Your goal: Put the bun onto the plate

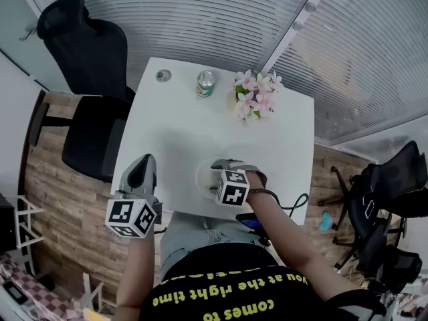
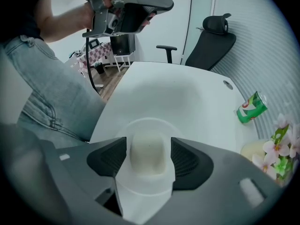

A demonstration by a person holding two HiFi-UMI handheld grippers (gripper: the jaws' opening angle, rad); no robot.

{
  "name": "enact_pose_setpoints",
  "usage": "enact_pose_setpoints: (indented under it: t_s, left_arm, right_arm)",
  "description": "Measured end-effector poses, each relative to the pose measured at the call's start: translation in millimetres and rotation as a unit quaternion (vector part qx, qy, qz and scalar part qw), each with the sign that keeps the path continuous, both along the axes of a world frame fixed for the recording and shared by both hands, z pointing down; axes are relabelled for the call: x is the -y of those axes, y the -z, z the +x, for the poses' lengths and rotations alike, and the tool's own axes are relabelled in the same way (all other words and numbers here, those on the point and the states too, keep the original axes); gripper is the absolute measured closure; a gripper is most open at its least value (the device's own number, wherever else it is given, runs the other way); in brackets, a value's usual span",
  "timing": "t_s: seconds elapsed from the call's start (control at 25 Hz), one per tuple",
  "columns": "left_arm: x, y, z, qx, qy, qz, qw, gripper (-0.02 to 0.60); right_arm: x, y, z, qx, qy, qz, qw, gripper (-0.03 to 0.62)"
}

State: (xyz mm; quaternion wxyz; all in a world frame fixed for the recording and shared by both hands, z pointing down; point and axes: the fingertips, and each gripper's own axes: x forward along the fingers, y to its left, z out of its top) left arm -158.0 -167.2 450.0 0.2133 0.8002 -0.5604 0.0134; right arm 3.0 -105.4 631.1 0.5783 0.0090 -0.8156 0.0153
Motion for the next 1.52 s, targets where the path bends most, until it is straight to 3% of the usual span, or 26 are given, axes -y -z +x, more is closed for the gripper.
enact_pose_setpoints:
  t_s: [0.68, 1.16, 1.52]
  left_arm:
    - [8, 11, 7, 0.005, -0.011, 0.012, 0.9998, 0.581]
    - [14, 14, 13, 0.007, -0.02, 0.017, 0.9996, 0.58]
    - [24, 16, 17, 0.005, -0.027, 0.019, 0.9994, 0.581]
  right_arm:
    - [1, 25, -6, 0.046, -0.008, 0.022, 0.999, 0.531]
    - [13, 43, -8, 0.087, -0.046, 0.03, 0.995, 0.585]
    - [23, 62, -6, 0.108, -0.072, 0.045, 0.99, 0.586]
